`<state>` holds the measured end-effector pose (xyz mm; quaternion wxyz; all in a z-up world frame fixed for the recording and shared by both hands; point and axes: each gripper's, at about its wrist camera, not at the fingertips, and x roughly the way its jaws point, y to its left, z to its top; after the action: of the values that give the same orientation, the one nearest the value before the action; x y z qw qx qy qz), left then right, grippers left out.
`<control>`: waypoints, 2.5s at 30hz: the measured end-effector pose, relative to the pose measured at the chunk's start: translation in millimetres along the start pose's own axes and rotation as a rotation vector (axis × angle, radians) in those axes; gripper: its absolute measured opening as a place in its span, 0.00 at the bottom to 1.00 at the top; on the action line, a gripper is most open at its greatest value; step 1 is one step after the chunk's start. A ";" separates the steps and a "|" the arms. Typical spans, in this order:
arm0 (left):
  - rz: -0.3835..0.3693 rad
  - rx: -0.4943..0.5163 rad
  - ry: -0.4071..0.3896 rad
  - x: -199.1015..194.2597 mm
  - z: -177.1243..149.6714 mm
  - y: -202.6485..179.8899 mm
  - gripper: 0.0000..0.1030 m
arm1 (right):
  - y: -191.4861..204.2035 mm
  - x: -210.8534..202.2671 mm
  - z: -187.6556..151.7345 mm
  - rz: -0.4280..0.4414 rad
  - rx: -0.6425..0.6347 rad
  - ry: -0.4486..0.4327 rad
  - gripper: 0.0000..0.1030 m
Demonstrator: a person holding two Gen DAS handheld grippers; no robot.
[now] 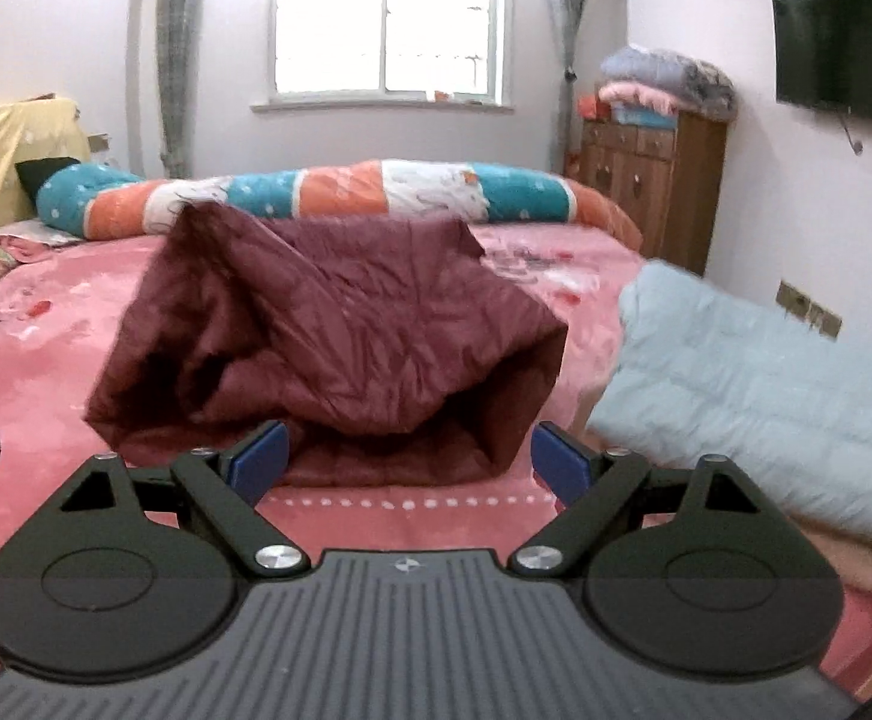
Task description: Fold large clothes
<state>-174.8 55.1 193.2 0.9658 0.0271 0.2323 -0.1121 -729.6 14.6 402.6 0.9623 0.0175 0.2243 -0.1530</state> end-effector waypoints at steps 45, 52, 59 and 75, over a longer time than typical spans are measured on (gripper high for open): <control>0.036 0.017 -0.179 -92.5 22.7 10.5 1.00 | 43.8 -98.5 29.7 0.045 0.030 -0.202 1.00; 0.028 0.016 -0.165 -88.6 20.8 6.9 0.99 | 42.1 -98.2 29.3 0.047 0.028 -0.197 1.00; 0.031 0.013 -0.142 -81.5 17.9 5.6 1.00 | 39.7 -95.5 29.1 0.062 0.034 -0.182 1.00; 0.028 0.017 -0.088 -53.0 11.2 1.7 1.00 | 36.7 -81.8 22.9 0.078 0.067 -0.151 1.00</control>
<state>-215.4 66.3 227.3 0.9763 0.0338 0.1881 -0.1016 -778.5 70.7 457.6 0.9805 0.0469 0.1451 -0.1235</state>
